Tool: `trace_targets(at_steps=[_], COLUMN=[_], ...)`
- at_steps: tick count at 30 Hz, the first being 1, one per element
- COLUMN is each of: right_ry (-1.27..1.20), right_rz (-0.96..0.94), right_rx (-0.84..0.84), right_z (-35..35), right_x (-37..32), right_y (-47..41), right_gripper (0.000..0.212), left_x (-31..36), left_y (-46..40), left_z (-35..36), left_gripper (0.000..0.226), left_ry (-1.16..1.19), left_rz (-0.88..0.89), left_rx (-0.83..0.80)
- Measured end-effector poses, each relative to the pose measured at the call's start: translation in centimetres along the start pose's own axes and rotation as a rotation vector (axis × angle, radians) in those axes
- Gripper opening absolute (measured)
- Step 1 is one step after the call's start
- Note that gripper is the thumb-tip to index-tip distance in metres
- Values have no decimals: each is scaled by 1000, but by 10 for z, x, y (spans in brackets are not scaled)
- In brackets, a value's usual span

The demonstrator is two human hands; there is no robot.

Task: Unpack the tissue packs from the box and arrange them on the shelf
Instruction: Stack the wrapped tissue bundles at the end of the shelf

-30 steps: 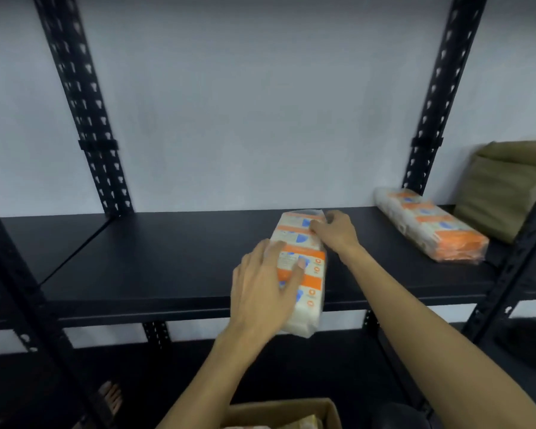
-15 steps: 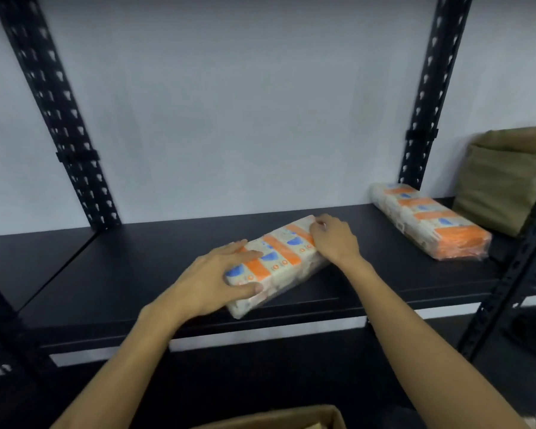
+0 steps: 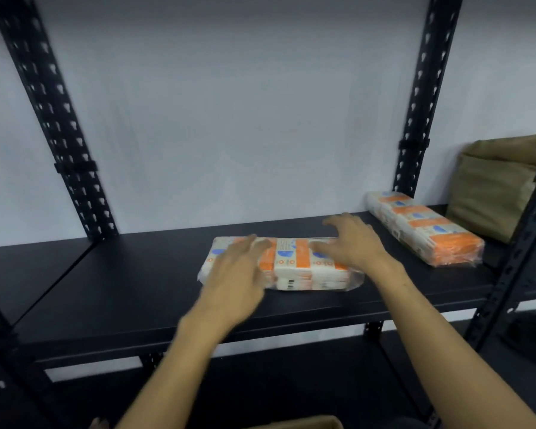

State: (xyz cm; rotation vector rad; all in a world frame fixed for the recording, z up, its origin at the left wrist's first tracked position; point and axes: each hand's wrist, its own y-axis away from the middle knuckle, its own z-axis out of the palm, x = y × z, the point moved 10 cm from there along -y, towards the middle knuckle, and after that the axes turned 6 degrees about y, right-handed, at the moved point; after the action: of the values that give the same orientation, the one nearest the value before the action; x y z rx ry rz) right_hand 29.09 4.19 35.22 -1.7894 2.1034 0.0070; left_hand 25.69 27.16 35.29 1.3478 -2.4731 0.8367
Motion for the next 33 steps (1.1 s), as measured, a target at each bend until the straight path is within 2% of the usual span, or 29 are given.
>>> trace_targets(at_steps=[2, 4, 6, 8, 12, 17, 19, 22, 26, 30, 33], right_ry=[-293, -526, -681, -744, -660, -407, -338, -268, -298, -189, -88], right_rz=[-54, -47, 23, 104, 183, 220, 228, 228, 228, 194, 49], right_rx=[-95, -197, -169, -68, 112, 283, 307, 255, 117, -72, 12], right_z=[14, 35, 49, 52, 55, 48, 43, 38, 38, 25, -3], right_x=[-3, -2, 8, 19, 22, 5, -1, -3, 1, -6, -46], right_y=[-8, -6, -3, 5, 38, 83, 92, 91, 82, 70, 51], right_gripper=[56, 31, 18, 19, 30, 45, 45, 42, 42, 48, 66], left_x=[20, 11, -4, -18, -30, -42, -47, -57, -68, -118, -149], left_y=[9, 8, -2, -12, -30, -44, -47, -46, -44, -53, -54], left_z=[33, 68, 81, 84, 82, 88, 92, 93, 84, 62, 57], left_gripper=[58, 74, 82, 84, 92, 62, 64, 85, 77, 89, 98], left_ry=[43, 41, 20, 5, 80, 214, 284, 431, 403, 142, -12], left_rz=[-13, -75, -89, -104, -126, -190, -213, -293, -295, -317, -325], left_rx=[-38, -108, -93, -88, -102, -185, -243, -309, -394, -296, -225])
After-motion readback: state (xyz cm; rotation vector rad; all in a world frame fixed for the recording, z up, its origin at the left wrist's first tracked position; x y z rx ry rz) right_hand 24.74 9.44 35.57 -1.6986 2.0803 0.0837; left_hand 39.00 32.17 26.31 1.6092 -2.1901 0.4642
